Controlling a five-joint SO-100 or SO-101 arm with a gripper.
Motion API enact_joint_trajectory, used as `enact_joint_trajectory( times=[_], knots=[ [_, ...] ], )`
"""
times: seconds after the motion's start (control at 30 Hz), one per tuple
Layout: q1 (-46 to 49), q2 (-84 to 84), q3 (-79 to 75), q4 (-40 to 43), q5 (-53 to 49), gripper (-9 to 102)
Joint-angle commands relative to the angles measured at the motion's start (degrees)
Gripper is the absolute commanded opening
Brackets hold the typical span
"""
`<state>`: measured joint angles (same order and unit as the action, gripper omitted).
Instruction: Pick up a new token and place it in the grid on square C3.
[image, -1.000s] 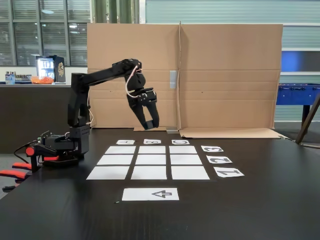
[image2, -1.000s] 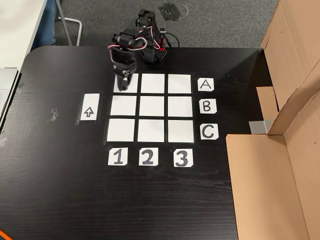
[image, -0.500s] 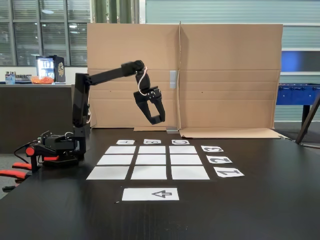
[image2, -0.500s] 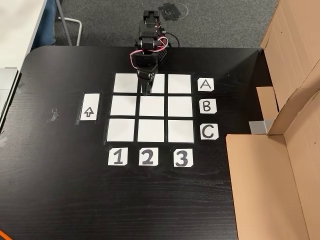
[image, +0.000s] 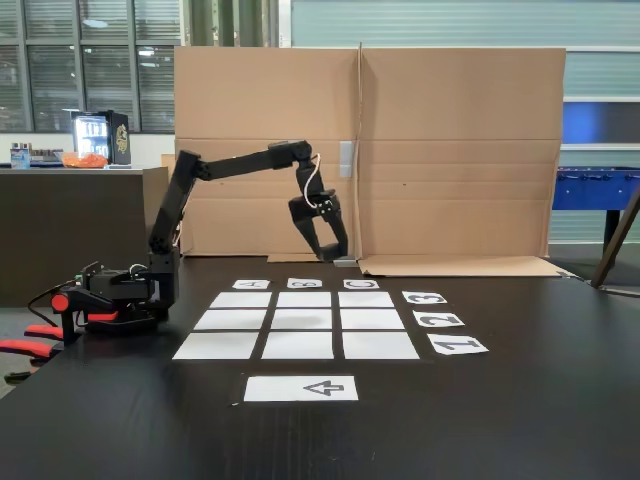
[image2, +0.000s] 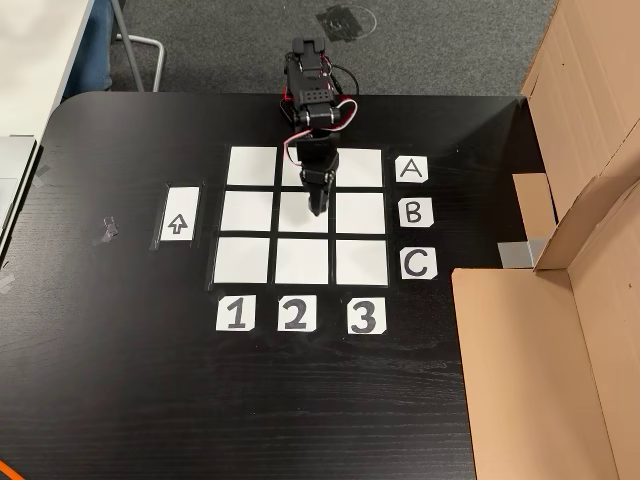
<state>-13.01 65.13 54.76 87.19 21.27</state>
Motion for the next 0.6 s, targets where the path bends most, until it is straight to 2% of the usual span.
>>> enact_joint_trajectory(
  times=[0.0,0.57],
  knots=[
    [-2.0,-2.8,-6.6,-0.5,0.7,0],
    [-7.2,-22.6,-28.8,-0.5,0.9,0]
  ],
)
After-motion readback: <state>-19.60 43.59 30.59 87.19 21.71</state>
